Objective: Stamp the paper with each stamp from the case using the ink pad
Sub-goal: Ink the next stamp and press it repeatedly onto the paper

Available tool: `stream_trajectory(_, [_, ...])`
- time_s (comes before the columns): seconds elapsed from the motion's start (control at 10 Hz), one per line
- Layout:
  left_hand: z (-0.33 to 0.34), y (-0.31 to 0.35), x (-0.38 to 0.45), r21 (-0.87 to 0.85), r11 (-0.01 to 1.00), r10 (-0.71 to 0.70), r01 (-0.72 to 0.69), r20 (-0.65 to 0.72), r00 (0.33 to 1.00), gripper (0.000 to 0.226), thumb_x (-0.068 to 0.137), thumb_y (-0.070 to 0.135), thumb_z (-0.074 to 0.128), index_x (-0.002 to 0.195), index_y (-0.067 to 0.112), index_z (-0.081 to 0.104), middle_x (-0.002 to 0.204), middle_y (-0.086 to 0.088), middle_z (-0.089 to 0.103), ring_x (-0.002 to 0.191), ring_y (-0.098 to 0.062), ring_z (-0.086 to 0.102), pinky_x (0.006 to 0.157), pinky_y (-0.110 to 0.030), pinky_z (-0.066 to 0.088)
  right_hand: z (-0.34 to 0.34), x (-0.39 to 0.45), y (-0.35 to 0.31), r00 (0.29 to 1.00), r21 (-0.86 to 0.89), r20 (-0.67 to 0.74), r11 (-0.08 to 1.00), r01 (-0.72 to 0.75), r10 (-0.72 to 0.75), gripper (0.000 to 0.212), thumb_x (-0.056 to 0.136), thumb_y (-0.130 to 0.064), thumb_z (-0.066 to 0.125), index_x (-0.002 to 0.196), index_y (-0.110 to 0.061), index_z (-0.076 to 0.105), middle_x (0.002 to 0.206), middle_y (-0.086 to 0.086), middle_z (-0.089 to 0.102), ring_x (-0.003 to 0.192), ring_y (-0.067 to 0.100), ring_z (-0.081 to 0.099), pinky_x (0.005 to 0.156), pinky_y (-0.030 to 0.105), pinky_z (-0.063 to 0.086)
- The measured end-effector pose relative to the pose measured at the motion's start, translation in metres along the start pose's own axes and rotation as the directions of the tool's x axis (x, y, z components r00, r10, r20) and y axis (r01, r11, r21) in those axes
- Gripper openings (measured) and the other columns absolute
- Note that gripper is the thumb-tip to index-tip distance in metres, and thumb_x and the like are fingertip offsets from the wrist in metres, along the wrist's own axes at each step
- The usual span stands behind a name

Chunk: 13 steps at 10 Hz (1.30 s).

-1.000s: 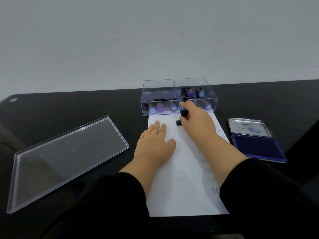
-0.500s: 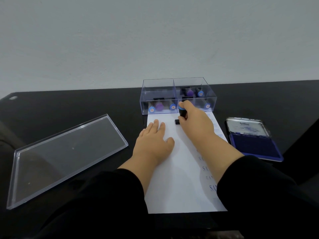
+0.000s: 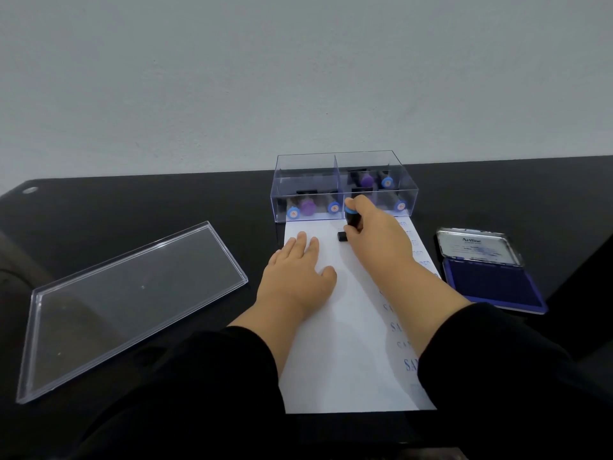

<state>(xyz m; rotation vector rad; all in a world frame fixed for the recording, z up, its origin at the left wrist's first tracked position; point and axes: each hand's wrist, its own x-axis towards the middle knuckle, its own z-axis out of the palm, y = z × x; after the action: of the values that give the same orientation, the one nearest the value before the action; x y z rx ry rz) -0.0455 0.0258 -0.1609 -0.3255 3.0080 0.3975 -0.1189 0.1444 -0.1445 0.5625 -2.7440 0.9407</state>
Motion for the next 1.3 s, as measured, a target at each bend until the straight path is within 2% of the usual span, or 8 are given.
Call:
stream_trajectory(0.1, [0.001, -0.001, 0.000, -0.006, 1.000, 0.005, -0.005, -0.007, 1.000, 0.062, 0.100, 0.044, 0.024, 0.152, 0.023, 0.000, 0.160, 0.002, -0.009, 0.147, -0.014, -0.008, 0.117, -0.032, -0.002, 0.001, -0.001, 0.002, 1.000, 0.026, -0.012, 1.000, -0.011, 0.011, 0.032, 0.095, -0.019, 0.050, 0.126, -0.024, 0.045, 0.104, 0.004, 0.062, 0.092, 0.026, 0.058, 0.072, 0.037, 0.049])
stream_trajectory(0.3, [0.003, -0.002, 0.001, -0.014, 1.000, -0.001, 0.000, -0.014, 1.000, 0.061, 0.099, 0.043, 0.024, 0.152, 0.024, 0.001, 0.159, 0.004, -0.009, 0.146, -0.012, -0.007, 0.117, -0.030, -0.003, -0.018, 0.000, 0.012, 0.974, 0.318, -0.178, 0.945, -0.079, 0.141, 0.034, 0.092, -0.018, 0.056, 0.125, -0.026, 0.050, 0.091, -0.006, 0.060, 0.085, 0.015, 0.060, 0.067, 0.025, 0.045])
stream_trajectory(0.4, [0.003, -0.002, 0.001, -0.011, 1.000, -0.001, 0.001, -0.016, 1.000, 0.060, 0.100, 0.043, 0.023, 0.152, 0.024, 0.001, 0.159, 0.004, -0.009, 0.146, -0.011, -0.007, 0.117, -0.030, -0.003, -0.024, 0.000, 0.018, 0.962, 0.386, -0.196, 0.917, -0.102, 0.190, 0.032, 0.092, -0.018, 0.057, 0.122, -0.027, 0.050, 0.079, -0.010, 0.056, 0.079, 0.013, 0.057, 0.067, 0.025, 0.044])
stream_trajectory(0.5, [0.003, -0.002, 0.001, -0.011, 1.000, -0.005, 0.004, -0.011, 1.000, 0.060, 0.100, 0.043, 0.023, 0.152, 0.025, 0.001, 0.159, 0.005, -0.010, 0.146, -0.011, -0.007, 0.117, -0.029, -0.003, -0.025, 0.001, 0.022, 0.959, 0.415, -0.188, 0.902, -0.119, 0.213, 0.030, 0.092, -0.018, 0.058, 0.120, -0.025, 0.049, 0.081, -0.007, 0.058, 0.080, 0.014, 0.058, 0.069, 0.027, 0.045])
stream_trajectory(0.6, [0.002, -0.002, 0.001, -0.011, 1.000, -0.007, 0.007, -0.008, 1.000, 0.061, 0.099, 0.044, 0.023, 0.152, 0.025, 0.001, 0.159, 0.005, -0.009, 0.146, -0.011, -0.007, 0.117, -0.030, -0.003, -0.025, 0.001, 0.022, 0.960, 0.430, -0.166, 0.893, -0.134, 0.224, 0.033, 0.092, -0.019, 0.058, 0.122, -0.026, 0.048, 0.093, -0.001, 0.063, 0.085, 0.015, 0.061, 0.071, 0.027, 0.047])
stream_trajectory(0.9, [0.003, -0.002, 0.001, -0.007, 1.000, -0.006, 0.006, -0.012, 1.000, 0.061, 0.099, 0.044, 0.023, 0.152, 0.025, 0.001, 0.159, 0.005, -0.009, 0.146, -0.011, -0.006, 0.117, -0.030, -0.003, -0.024, 0.000, 0.022, 0.966, 0.415, -0.146, 0.899, -0.138, 0.215, 0.033, 0.092, -0.020, 0.058, 0.123, -0.026, 0.047, 0.095, 0.002, 0.064, 0.087, 0.016, 0.062, 0.071, 0.029, 0.049])
stream_trajectory(1.1, [0.003, -0.002, 0.000, -0.012, 1.000, -0.009, 0.009, -0.016, 1.000, 0.060, 0.100, 0.043, 0.024, 0.152, 0.025, 0.002, 0.159, 0.005, -0.009, 0.146, -0.011, -0.006, 0.117, -0.029, -0.003, -0.024, 0.000, 0.022, 0.969, 0.382, -0.137, 0.914, -0.139, 0.205, 0.034, 0.092, -0.020, 0.058, 0.124, -0.027, 0.048, 0.089, -0.003, 0.061, 0.081, 0.013, 0.058, 0.062, 0.023, 0.041])
stream_trajectory(1.3, [0.003, -0.002, 0.002, -0.003, 1.000, -0.009, 0.009, -0.015, 1.000, 0.061, 0.099, 0.044, 0.023, 0.152, 0.025, 0.001, 0.159, 0.005, -0.009, 0.146, -0.011, -0.007, 0.117, -0.029, -0.003, -0.024, -0.001, 0.021, 0.973, 0.360, -0.129, 0.923, -0.132, 0.189, 0.035, 0.092, -0.019, 0.058, 0.125, -0.027, 0.048, 0.086, -0.004, 0.059, 0.081, 0.013, 0.057, 0.065, 0.025, 0.042])
